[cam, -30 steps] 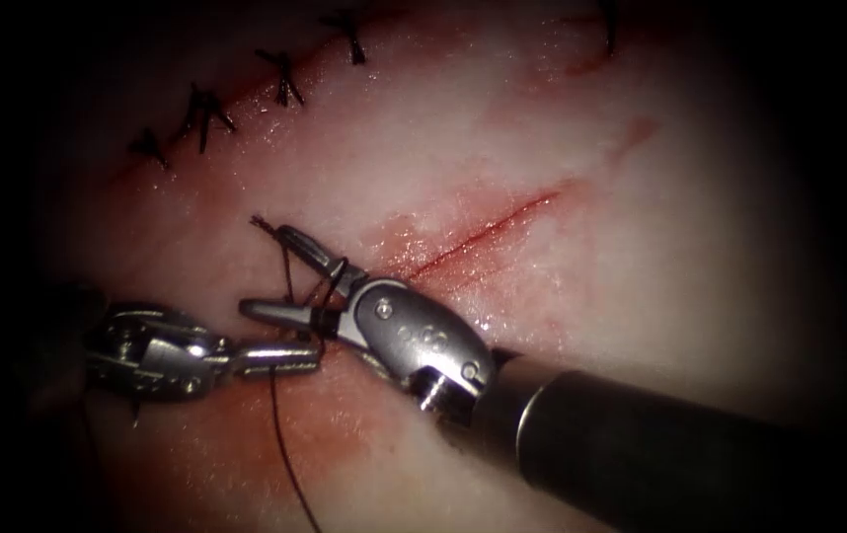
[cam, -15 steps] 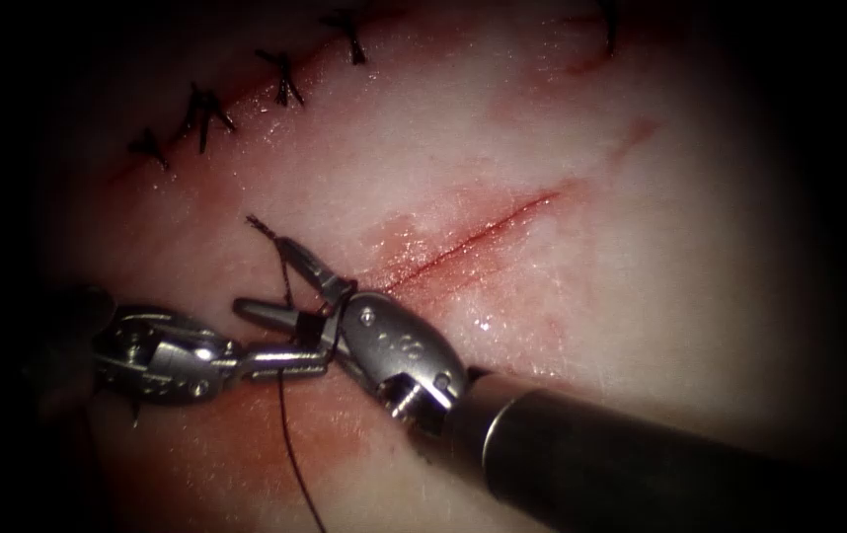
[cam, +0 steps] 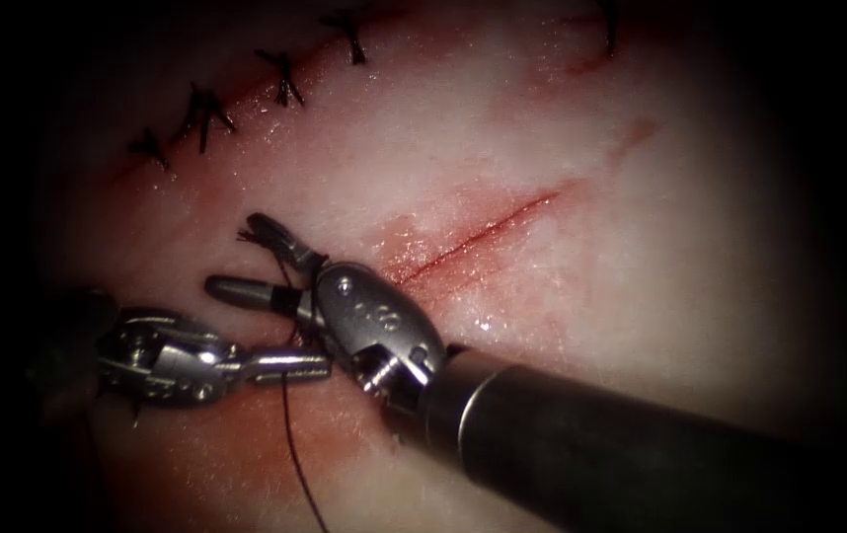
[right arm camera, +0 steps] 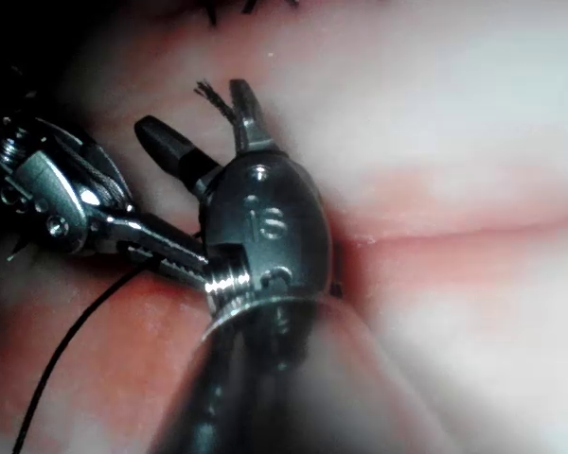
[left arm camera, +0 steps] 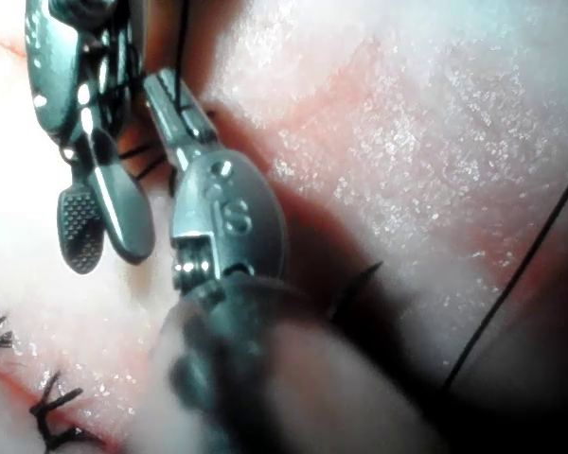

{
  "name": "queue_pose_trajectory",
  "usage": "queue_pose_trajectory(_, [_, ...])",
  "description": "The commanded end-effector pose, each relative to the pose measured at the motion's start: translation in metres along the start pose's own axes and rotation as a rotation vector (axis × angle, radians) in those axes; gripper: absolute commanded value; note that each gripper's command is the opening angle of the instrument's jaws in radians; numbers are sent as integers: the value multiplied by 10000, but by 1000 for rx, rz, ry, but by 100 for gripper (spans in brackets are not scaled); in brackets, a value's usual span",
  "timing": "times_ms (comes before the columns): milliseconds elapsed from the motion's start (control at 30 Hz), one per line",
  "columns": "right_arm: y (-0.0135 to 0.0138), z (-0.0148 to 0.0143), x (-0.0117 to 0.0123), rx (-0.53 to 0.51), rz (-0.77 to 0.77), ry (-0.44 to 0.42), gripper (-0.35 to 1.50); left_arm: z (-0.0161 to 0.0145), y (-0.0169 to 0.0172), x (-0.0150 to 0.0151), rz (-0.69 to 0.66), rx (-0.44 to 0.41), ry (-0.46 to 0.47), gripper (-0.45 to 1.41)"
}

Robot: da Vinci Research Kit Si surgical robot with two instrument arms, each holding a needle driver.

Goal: Wound Closure
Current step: Pick up thread tail with right jaws, then pull down with right holder and pull up with left grasper

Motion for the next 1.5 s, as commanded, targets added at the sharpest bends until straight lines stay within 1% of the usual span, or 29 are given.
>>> queue_pose_trajectory(33, [-1,9,-2,2,-1,2,59,7,-2,-5,3,4,3,-45])
queue_pose_trajectory(67, [-1,10,-2,2,-1,2,56,7,-2,-5,3,4,3,-45])
queue_pose_trajectory(100, [-1,11,-2,7,-1,3,47,7,-2,-5,3,4,3,-45])
queue_pose_trajectory(200, [0,13,-1,8,0,3,32,7,-1,-5,4,4,3,-45])
queue_pose_trajectory(233, [0,13,-1,13,1,3,4,7,-1,-5,-1,4,6,-45])
queue_pose_trajectory(267, [-1,14,-1,13,1,6,-13,7,-1,-5,-1,4,6,-45])
queue_pose_trajectory(300, [-1,14,-1,13,1,6,-13,7,-1,-5,-1,4,6,-45])
queue_pose_trajectory(333, [-1,14,-2,13,6,3,-30,7,-1,-5,-1,4,6,-45])
queue_pose_trajectory(367, [-1,14,-3,19,4,1,-35,7,0,-5,-1,4,6,-45])
queue_pose_trajectory(467, [0,13,-4,33,-25,-34,-35,7,1,-5,0,4,6,-45])
queue_pose_trajectory(600, [1,8,-4,45,-66,-40,-35,5,2,-4,-4,3,7,-45])
queue_pose_trajectory(700, [-1,2,-3,52,-88,-23,-35,2,2,-5,-4,1,10,-45])
queue_pose_trajectory(833, [-4,-9,-2,61,-163,9,-35,-3,0,-5,-7,-3,17,-45])
queue_pose_trajectory(900, [-5,-21,-5,78,-217,38,-35,-9,-4,-4,-11,-5,11,-45])
queue_pose_trajectory(1000, [-5,-28,-8,85,-231,50,-35,-16,-7,-3,-16,-7,4,-45])
queue_pose_trajectory(1233, [-3,-60,-30,113,-256,95,-35,-39,-26,0,-37,-16,-18,-45])
queue_pose_trajectory(1267, [-3,-67,-35,118,-267,103,-35,-45,-32,1,-45,-18,-25,-45])
queue_pose_trajectory(1300, [-3,-67,-35,118,-267,103,-35,-45,-32,1,-45,-18,-25,-45])
queue_pose_trajectory(1500, [-13,-88,-61,141,-298,123,-35,-57,-56,6,-51,-5,-39,-45])
